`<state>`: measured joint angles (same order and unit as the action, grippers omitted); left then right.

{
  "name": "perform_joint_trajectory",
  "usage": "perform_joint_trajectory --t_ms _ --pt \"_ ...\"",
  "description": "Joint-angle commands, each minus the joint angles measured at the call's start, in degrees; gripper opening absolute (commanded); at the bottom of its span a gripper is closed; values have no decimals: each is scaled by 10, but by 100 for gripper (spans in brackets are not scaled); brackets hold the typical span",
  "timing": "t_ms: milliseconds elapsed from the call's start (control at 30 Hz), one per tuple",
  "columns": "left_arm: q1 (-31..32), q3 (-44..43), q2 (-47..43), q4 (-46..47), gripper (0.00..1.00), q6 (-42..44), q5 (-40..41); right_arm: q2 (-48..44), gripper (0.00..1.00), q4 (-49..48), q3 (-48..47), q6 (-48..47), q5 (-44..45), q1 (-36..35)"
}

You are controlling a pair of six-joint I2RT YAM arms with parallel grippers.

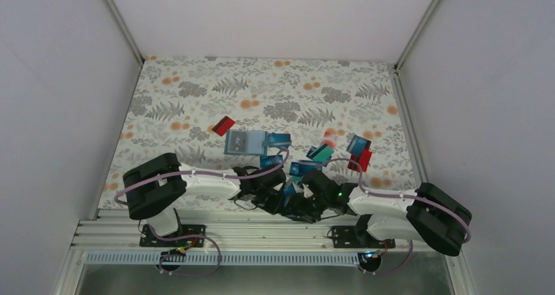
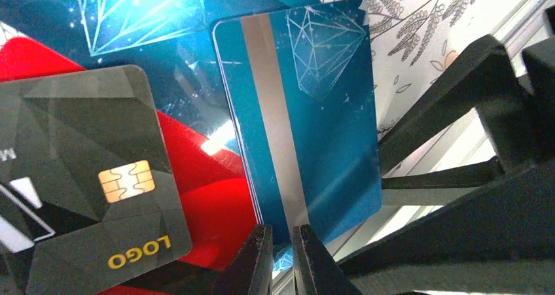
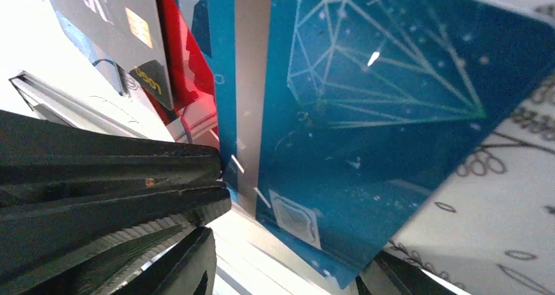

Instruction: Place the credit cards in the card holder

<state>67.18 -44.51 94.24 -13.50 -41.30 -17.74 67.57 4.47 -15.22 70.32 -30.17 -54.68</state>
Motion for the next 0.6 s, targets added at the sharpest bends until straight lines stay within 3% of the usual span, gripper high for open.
perform_joint_trajectory --t_ms 0,100,333,567 --pt "7 0 18 69 10 -15 -45 -15 48 -28 5 7 22 4" --pt "8 1 20 78 10 -17 -48 -36 39 -15 9 10 32 9" --pt "4 0 -18 66 9 -23 -30 -79 4 12 18 3 30 33" --pt "-53 2 -151 -33 10 -22 54 -117 4 92 -39 -62 19 72"
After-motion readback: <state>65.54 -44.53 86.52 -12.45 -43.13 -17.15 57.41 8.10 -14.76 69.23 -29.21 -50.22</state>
